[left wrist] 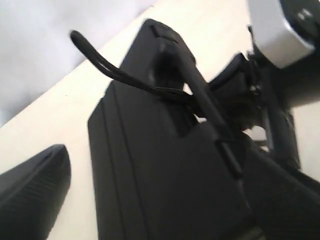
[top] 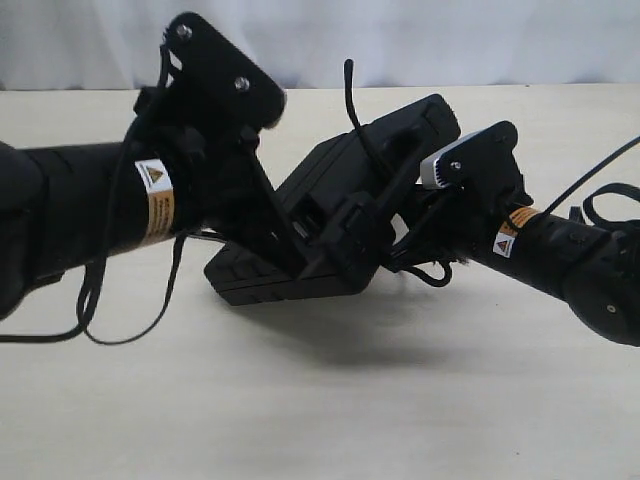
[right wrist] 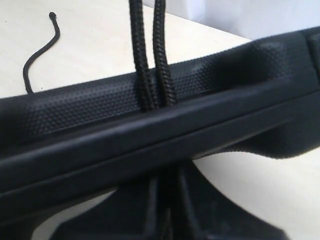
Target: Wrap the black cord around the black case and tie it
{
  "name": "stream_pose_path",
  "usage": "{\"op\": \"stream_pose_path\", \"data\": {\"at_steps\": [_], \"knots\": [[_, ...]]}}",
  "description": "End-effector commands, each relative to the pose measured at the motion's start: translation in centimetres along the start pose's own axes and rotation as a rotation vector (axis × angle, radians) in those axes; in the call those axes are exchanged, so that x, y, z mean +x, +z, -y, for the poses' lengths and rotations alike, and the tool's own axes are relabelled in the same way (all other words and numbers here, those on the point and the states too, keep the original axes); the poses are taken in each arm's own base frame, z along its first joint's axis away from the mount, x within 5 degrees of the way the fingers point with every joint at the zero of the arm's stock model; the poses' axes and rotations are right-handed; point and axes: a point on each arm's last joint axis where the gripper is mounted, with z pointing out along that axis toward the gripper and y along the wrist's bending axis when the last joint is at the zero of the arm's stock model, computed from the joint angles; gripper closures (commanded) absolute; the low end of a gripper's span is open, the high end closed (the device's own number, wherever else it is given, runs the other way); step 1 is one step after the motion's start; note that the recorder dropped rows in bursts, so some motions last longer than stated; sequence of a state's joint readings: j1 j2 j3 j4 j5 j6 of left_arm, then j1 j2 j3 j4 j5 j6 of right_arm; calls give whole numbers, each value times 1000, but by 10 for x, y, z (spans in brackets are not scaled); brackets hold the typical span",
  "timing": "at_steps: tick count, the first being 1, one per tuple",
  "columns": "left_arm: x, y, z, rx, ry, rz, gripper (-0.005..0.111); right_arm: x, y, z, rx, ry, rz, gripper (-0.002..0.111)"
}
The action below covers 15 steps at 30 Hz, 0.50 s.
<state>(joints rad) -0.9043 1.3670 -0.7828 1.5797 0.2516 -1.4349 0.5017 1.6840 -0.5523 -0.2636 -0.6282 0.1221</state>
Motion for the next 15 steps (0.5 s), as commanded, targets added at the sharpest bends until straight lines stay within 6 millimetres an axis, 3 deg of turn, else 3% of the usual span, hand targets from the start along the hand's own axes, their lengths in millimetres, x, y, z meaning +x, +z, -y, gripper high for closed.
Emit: {"op": "stream_pose_path", "data": {"at_steps": [1,4,6,9,10,15], "knots": [[-17,3,-22,32,-153,46,20,-5,0,-1,-8,-2,34,104],[-23,15,-66,178,-397,126,20,-5,0,-1,-8,-2,34,104],[-12,44,-101,436,-580,54,20,-5,0,-1,-8,-2,34,104],[-3,75,-117,598,-688,-82,20,-5,0,-1,-8,-2,34,104],[2,100,-120,699,-738,-122,20,-5,0,-1,-8,-2,34,104],[16,151,-116,761,-810,-137,20,-5,0,-1,-8,-2,34,104]]}}
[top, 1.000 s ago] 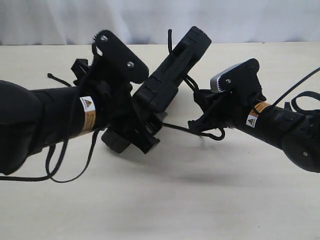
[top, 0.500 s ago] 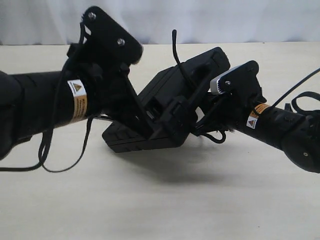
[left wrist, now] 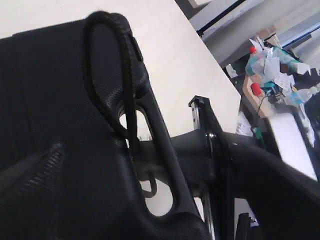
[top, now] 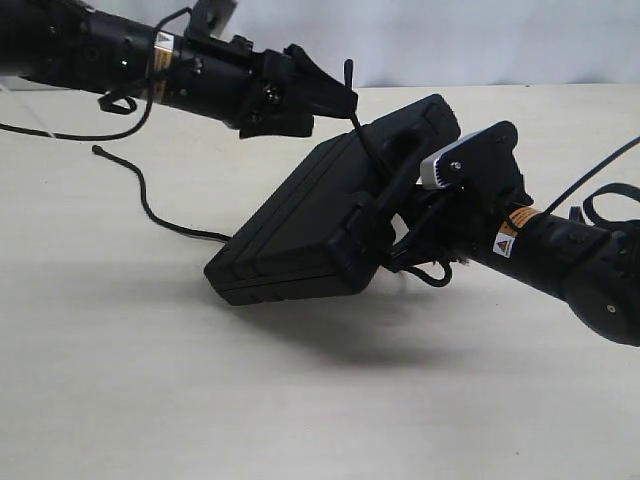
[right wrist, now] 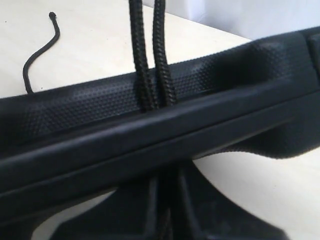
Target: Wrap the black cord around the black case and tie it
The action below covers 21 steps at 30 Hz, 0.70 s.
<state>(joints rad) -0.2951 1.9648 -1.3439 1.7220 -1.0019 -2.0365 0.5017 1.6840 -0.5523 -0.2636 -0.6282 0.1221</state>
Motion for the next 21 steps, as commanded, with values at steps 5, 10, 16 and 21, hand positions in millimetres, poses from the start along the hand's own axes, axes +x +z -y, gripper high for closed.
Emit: {"op": "stream_pose_path", "data": {"at_steps": [5,10,16,21], "knots": [[0,30,-18,111,-26,72,21,-5,0,-1,-8,-2,34,104],[4,46,-9,90,51,72,21,-5,0,-1,-8,-2,34,104],[3,49,-8,77,54,79,43,-5,0,-1,-8,-2,34,104],[2,44,-11,75,50,85,105,-5,0,-1,-8,-2,34,104]]}}
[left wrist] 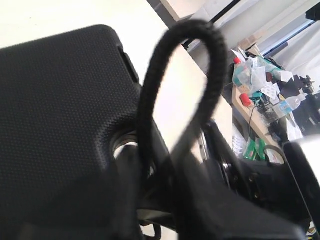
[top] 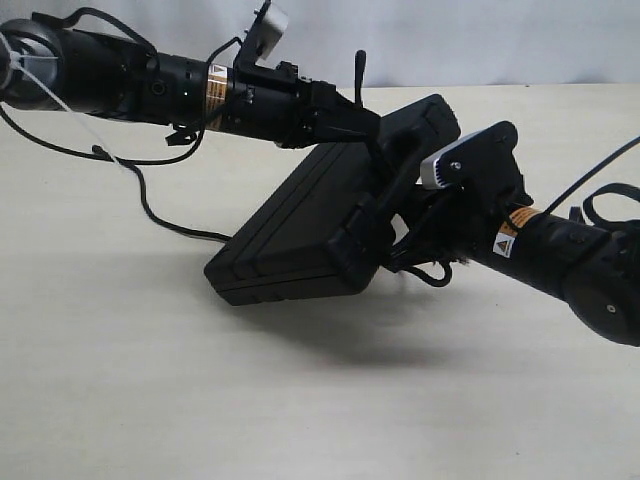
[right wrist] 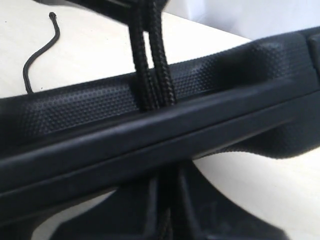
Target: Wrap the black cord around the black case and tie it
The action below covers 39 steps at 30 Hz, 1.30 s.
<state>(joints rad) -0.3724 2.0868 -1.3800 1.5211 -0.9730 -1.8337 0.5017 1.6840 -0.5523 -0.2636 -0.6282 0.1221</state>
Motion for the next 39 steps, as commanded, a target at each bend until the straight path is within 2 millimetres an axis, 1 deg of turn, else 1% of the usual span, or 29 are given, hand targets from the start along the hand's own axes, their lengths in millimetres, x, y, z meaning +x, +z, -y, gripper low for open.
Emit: {"op": "stream_pose_path", "data": {"at_steps": [1,4,6,7,8,9,10,12,14,17,22,25,30,32,34,36,39], "knots": [[-5,-2,1,6,4,18,107,-5,0,-1,-8,-2,34,104],[-5,-2,1,6,4,18,107,-5,0,-1,-8,-2,34,103],[-5,-2,1,7,2,20,107,-4,0,-1,-7,-2,30,92],[-5,-2,1,4,2,21,107,-3,0,-1,-6,-2,16,81],[-5,-2,0,0,2,22,107,-2,0,-1,-4,-2,3,74],[-5,-2,0,-2,2,22,107,0,-1,2,27,33,-33,61],[-5,-2,0,-7,2,24,107,1,-2,4,52,65,-54,54],[-5,-2,-1,-17,2,26,107,1,-7,8,94,117,-90,46],[-6,-2,-3,-37,1,33,107,0,-13,10,115,113,-139,41],[-7,-2,-4,-52,-2,41,107,-3,-24,9,116,66,-209,40],[-7,-2,-4,-50,-3,42,107,-11,-44,8,126,64,-276,40],[-7,-2,-4,-50,-3,42,107,-22,-57,7,131,61,-252,40],[-7,-2,-4,-45,-1,40,107,-44,-76,6,139,63,-122,40],[-6,-2,-3,-38,7,38,107,-50,-77,6,142,83,-61,40],[-6,-2,-1,-19,30,33,107,-50,-72,7,140,82,-36,40],[-5,-2,0,-2,44,29,107,-46,-65,7,137,78,-40,40],[-5,-2,3,30,70,29,107,-34,-50,6,112,12,-97,40]]}}
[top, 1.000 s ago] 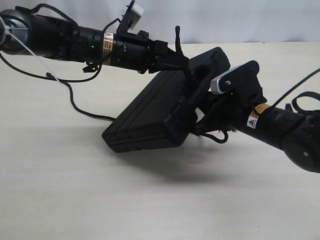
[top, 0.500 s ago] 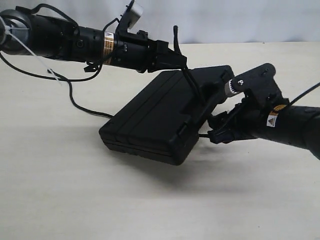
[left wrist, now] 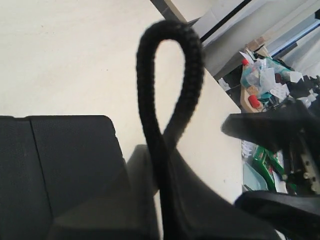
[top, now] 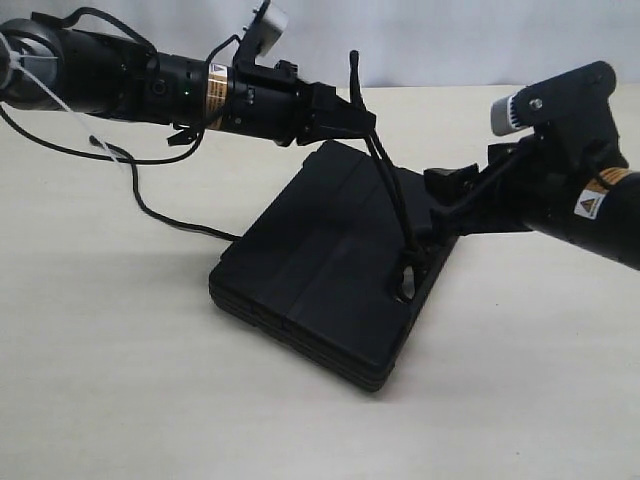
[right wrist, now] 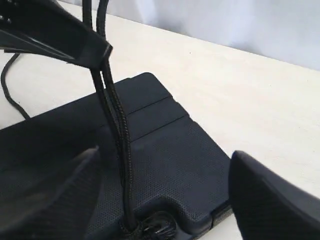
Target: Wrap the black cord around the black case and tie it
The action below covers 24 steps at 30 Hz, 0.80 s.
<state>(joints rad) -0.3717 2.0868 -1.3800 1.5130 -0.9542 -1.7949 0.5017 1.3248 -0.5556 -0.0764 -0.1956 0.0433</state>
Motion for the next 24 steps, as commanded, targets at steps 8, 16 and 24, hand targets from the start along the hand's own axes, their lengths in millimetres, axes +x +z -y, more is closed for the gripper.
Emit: {"op": "stream_pose_path", "data": {"at_steps": [8,16,24], "knots": [[-6,-8,8,133,97,26,107,29,44,-8,-86,-162,-45,40],[-8,-16,6,166,111,32,107,36,61,-13,-134,-166,42,41],[-7,-16,6,157,129,26,107,38,66,-15,-152,-172,72,102]]}}
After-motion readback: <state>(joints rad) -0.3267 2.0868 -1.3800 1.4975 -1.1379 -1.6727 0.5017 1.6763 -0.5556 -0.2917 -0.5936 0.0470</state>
